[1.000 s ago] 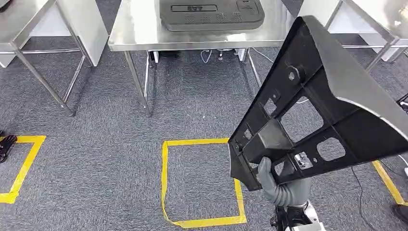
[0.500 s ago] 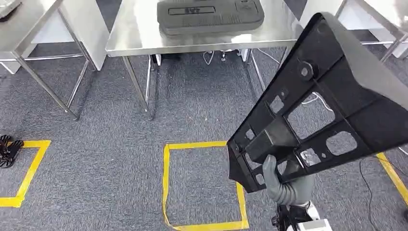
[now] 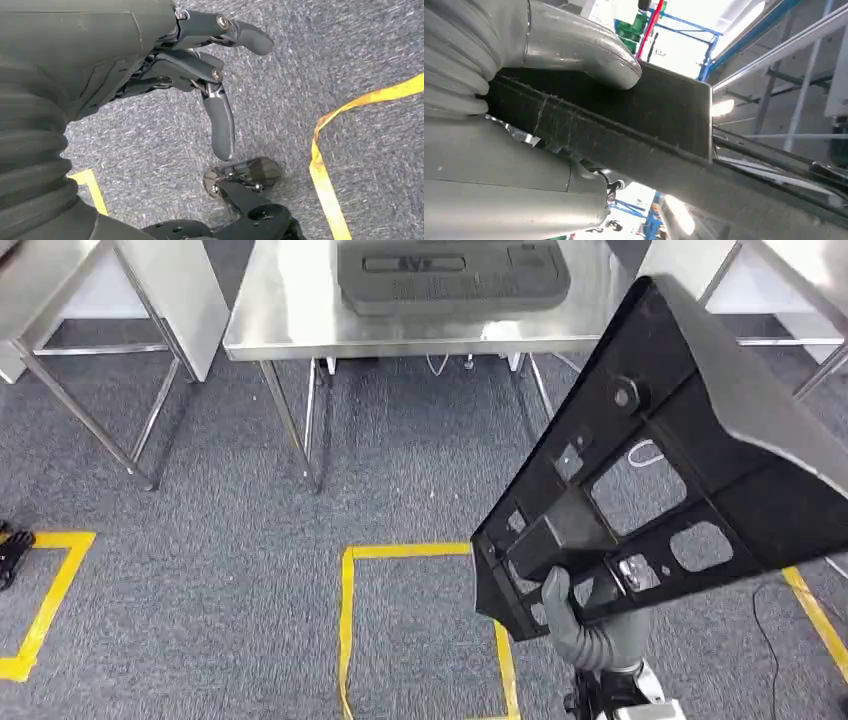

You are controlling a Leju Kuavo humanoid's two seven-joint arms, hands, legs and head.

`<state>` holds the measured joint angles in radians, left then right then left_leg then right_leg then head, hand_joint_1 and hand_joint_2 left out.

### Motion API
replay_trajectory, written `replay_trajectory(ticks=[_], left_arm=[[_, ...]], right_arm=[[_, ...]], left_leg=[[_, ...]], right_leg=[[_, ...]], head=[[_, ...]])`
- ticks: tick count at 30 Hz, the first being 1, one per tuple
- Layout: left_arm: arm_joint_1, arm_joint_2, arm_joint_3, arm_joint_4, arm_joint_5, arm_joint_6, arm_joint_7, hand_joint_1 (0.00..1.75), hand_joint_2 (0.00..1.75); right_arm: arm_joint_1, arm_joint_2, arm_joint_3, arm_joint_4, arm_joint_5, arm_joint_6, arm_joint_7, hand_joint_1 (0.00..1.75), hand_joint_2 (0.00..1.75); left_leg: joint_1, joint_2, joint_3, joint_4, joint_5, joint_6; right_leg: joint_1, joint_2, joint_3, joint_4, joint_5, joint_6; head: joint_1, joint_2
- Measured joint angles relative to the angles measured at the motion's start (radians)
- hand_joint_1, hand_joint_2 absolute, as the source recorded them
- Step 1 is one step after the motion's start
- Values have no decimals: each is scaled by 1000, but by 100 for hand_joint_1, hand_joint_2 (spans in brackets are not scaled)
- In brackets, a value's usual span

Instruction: Take the parts from the cabinet and place them on the table.

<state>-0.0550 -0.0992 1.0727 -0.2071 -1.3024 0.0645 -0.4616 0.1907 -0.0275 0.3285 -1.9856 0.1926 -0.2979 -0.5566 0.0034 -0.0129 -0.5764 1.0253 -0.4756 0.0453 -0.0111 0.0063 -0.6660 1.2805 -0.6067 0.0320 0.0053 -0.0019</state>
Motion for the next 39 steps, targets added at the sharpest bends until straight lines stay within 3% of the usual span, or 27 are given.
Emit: replay_trajectory(ticks=[1,2,3,5,6,7,8,10,11,13,15,16,17,18,19,21,23,25,27,29,30,32,33,34,36,37,39], left_arm=[[0,0,0,0,0,0,0,0,175],[1,0,0,0,0,0,0,0,175],[1,0,0,0,-1,0,0,0,175],[2,-1,-1,0,-3,-1,0,0,175],[1,-1,-1,0,-4,-1,0,0,175],[2,0,-1,0,-4,-1,-1,0,175],[0,-1,-2,0,-4,-1,-1,0,175],[-1,-1,-3,0,-4,-1,-2,0,175],[-1,0,-5,0,-4,-1,-2,0,175],[-1,-1,-8,0,-5,-1,-2,0,175],[-1,-3,-8,0,-5,-2,-2,0,175],[1,-3,-8,1,-5,-2,-2,0,175],[2,-3,-9,1,-5,-2,-2,0,175],[2,-2,-9,0,-5,-1,-2,0,175],[2,-2,-9,0,-5,-1,-2,0,175],[6,0,-9,1,-5,-1,-2,0,175],[4,1,-9,0,-5,-1,-2,0,175],[4,1,-9,0,-5,-1,-1,0,175],[3,-1,-10,0,-5,-1,-1,0,175],[1,0,-10,0,-5,-1,-1,0,175],[1,0,-10,0,-4,0,-1,0,175],[1,0,-10,0,-5,0,-1,0,175],[1,0,-10,0,-5,0,0,0,175],[2,0,-10,0,-5,0,0,0,175],[3,-1,-10,0,-5,-2,0,0,175],[2,-1,-10,0,-5,-1,0,0,175],[2,-1,-10,0,-5,-1,0,0,175]], right_arm=[[1,0,0,1,0,0,0,175,175],[2,0,0,2,0,0,0,175,175],[2,0,0,2,0,0,0,175,175],[1,-2,-1,2,0,0,0,175,175],[2,-2,-1,2,0,0,0,175,175],[-2,-2,-1,2,0,0,0,175,175],[-1,-1,-1,2,0,0,0,175,175],[0,-2,-2,1,1,0,0,175,175],[1,-1,-2,1,1,0,0,175,175],[-2,1,-2,1,1,0,0,175,175],[0,2,-3,1,1,1,0,175,175],[0,2,-3,2,1,1,0,175,175],[1,2,-3,2,1,2,0,175,175],[1,2,-3,2,1,2,0,175,175],[0,2,-3,2,1,2,0,175,175],[0,2,-3,2,1,2,0,175,175],[-1,2,-3,3,1,2,0,175,175],[1,3,-3,1,2,2,2,175,175],[-4,4,-3,2,2,2,3,175,175],[-6,4,-3,2,2,2,3,175,175],[-4,4,-3,2,2,2,3,175,175],[-4,4,-3,2,2,2,3,175,175],[-4,4,-3,2,2,2,3,175,175],[-4,3,-3,2,2,2,3,175,175],[-3,3,-3,2,2,2,3,175,175],[-3,3,-3,2,2,2,3,175,175],[-4,4,-2,1,2,2,4,175,175]], left_leg=[[0,-3,7,0,-8,0],[0,-4,19,0,-17,-1],[0,-6,33,0,-28,-4],[1,-8,59,0,-48,-10],[-2,-9,74,3,-60,-16],[-5,-10,68,-2,-71,-24],[-4,-8,70,-8,-79,-31],[-1,-4,91,7,-71,-41],[2,0,80,25,-73,-45],[2,5,17,148,-86,-51],[2,5,-80,275,-152,-58],[2,5,-115,301,-177,-59],[2,5,-130,286,-176,-58],[2,5,-126,242,-149,-55],[2,5,-110,175,-101,-51],[-1,10,-78,32,53,-39],[-10,9,-70,32,33,-29],[-12,11,-57,17,33,-15],[-3,6,-26,1,36,-8],[-2,5,-17,-3,27,-1],[-2,3,-12,-4,18,0],[-2,-1,8,-4,-1,0],[-2,-4,22,-4,-12,-1],[-2,-7,39,-4,-24,-3],[-2,-8,50,-7,-48,-11],[-9,-10,75,-2,-64,-17],[-8,-8,79,-13,-73,-29]], right_leg=[[0,0,-32,18,-15,2],[-2,0,-46,-4,-8,8],[-3,0,-40,-59,24,22],[-4,-2,-3,-214,138,48],[-3,-9,4,-243,188,44],[4,-19,13,-246,172,12],[11,-14,26,-247,176,3],[4,-6,46,-254,179,-18],[-2,-6,56,-260,176,-25],[-2,-8,78,-261,162,-44],[-1,-6,93,-261,145,-46],[0,-3,103,-261,137,-45],[0,-1,116,-261,127,-44],[0,2,131,-261,117,-42],[0,2,147,-261,106,-39],[1,3,162,-263,84,-32],[7,4,172,-269,68,-16],[10,5,195,-268,79,0],[7,3,173,-227,74,9],[7,2,67,-75,66,7],[6,2,13,-12,34,3],[5,2,-49,18,-18,1],[3,2,-53,-15,-11,7],[1,2,-42,-79,26,18],[-3,-4,-8,-238,170,54],[-1,-13,-3,-252,187,41],[7,-12,16,-252,194,7]], head=[[-2,0],[0,0],[0,0],[2,0],[2,0],[3,0],[-2,0],[1,0],[-2,0],[-7,0],[-6,0],[-8,0],[-6,0],[-8,0],[-7,0],[-7,0],[-9,0],[-11,0],[-8,0],[-5,0],[-5,0],[-5,0],[-5,0],[-5,0],[-3,0],[-5,0],[-8,0]])
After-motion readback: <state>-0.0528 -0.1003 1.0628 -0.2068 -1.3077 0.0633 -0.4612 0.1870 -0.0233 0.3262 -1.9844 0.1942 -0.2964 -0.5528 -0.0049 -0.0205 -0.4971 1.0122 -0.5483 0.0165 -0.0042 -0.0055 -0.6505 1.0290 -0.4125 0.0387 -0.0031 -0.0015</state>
